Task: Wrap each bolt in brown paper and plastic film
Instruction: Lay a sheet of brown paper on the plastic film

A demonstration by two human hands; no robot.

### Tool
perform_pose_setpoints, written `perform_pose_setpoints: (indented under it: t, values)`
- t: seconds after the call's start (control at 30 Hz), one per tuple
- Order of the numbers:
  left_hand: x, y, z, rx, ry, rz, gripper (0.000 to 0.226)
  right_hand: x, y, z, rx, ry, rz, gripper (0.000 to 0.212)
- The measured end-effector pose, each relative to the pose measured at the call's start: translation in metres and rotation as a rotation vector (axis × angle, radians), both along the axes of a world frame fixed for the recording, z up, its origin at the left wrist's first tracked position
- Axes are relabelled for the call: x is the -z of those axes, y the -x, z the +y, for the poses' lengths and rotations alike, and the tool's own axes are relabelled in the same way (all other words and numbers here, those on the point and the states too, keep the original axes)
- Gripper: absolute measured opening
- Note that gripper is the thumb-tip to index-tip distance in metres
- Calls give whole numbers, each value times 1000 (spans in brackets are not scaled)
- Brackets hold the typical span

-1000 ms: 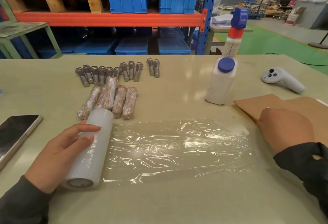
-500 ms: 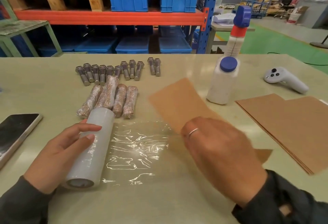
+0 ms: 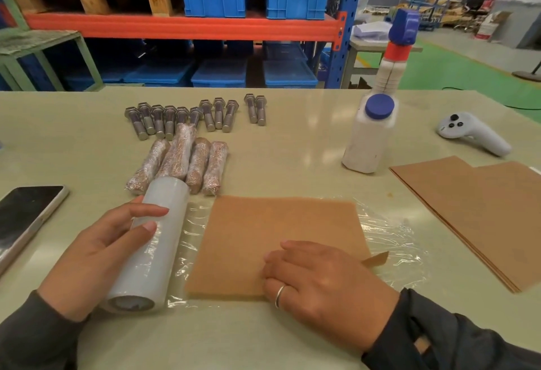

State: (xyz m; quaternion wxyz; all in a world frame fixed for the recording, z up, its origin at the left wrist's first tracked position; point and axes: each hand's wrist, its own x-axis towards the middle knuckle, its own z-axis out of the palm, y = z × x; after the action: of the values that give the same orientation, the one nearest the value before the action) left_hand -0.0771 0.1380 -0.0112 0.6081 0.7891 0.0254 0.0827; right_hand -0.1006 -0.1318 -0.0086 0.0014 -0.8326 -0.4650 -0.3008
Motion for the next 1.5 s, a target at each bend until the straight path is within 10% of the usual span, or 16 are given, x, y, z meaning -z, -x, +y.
perform_pose_setpoints:
  t: [0.23, 0.43, 0.53, 0.8, 1.0, 1.5]
  values:
    - [-1, 0, 8, 59, -112, -22, 25, 3, 1, -2, -5, 9, 78, 20]
    - [-39, 0, -5, 6, -905, -338, 57, 1, 1, -10, 30, 14, 209, 15]
    - [-60, 6, -48, 133, -1012, -621, 28, 1, 3, -9, 23, -10, 257, 5]
    - [-34, -3, -129, 447, -1425, -162, 23, -10, 12, -18, 82, 32, 513, 29]
    - [-12, -8, -126, 394, -1289, -495, 16, -46, -20, -16, 235, -210, 603, 26]
    - [-2, -12, -130, 253, -1311, -560, 26, -11, -273, 44, 723, -237, 729, 64]
